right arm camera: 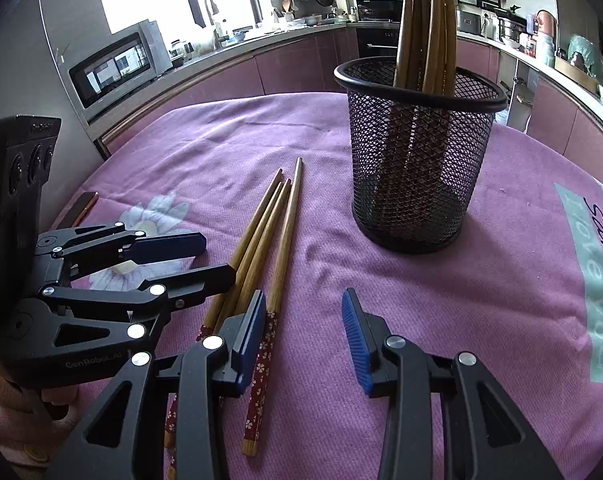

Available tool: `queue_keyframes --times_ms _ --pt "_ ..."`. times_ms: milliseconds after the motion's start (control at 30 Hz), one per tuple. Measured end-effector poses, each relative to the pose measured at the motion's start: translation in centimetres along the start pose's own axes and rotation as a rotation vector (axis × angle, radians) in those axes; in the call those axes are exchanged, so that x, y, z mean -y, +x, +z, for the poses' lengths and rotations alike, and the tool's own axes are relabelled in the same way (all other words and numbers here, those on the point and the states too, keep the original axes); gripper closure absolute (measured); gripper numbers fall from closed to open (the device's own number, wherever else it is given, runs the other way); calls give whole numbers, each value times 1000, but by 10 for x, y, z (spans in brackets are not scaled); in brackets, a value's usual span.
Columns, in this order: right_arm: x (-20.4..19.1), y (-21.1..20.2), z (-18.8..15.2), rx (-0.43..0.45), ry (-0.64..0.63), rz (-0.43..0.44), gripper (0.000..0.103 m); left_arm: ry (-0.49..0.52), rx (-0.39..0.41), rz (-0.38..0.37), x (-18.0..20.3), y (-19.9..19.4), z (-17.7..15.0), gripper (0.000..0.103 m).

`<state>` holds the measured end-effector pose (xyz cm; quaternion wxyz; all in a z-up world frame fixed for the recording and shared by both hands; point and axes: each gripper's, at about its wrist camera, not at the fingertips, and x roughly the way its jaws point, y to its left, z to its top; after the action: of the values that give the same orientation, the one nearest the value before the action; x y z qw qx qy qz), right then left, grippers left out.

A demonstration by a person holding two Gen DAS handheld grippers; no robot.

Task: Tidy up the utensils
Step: 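Move the left tool back over the remaining chopsticks on the cloth, then close the left tool on another bamboo chopstick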

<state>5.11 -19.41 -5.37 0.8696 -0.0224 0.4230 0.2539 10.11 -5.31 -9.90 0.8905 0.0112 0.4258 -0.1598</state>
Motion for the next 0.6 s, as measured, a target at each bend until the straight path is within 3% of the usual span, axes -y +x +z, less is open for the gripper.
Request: queue_keyframes --times_ms 333,600 --pt "-1 1 1 -4 -13 -1 66 49 -24 17 0 -2 -1 71" --pt "-10 8 7 -10 -51 -19 71 60 -24 12 -5 1 2 88"
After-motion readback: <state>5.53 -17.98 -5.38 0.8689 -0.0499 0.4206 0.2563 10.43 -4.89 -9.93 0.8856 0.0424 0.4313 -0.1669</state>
